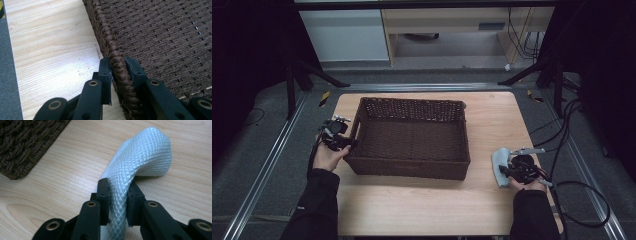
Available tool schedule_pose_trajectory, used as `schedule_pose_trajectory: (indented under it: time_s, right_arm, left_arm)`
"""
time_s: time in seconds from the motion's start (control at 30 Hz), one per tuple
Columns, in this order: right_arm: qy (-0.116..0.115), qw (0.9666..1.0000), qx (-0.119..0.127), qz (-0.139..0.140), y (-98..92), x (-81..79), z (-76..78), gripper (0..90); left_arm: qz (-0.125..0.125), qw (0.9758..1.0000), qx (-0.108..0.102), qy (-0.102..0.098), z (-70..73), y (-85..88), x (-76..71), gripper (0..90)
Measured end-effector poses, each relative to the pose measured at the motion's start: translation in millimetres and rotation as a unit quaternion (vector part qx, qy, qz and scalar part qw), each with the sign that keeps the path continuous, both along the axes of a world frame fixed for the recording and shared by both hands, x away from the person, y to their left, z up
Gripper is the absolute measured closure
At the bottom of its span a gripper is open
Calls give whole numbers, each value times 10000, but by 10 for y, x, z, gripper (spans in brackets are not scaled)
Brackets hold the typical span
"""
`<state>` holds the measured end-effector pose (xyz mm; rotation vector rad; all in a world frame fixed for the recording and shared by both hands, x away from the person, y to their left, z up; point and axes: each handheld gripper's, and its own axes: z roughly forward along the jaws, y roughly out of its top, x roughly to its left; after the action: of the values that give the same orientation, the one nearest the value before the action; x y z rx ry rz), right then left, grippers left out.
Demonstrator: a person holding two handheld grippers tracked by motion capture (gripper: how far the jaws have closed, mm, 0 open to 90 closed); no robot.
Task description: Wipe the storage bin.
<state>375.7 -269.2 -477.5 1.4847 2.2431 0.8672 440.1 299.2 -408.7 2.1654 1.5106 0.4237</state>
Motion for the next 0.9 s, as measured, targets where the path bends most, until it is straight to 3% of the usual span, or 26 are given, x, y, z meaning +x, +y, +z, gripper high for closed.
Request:
schedule_pose_trajectory:
  time_s: [0.4,0.57,0.9]
  right_arm:
    - [-380,9991,-94,-147,-13,-13,113,616]
    - [-636,9978,32,-190,-7,-9,276,602]
    - [-782,9967,213,-16,142,24,542,643]
  left_arm:
    - [-1,10000,-7,9,-1,0,2,754]
    - [3,10000,-28,25,-1,4,4,755]
    - [5,10000,-70,55,-2,11,11,755]
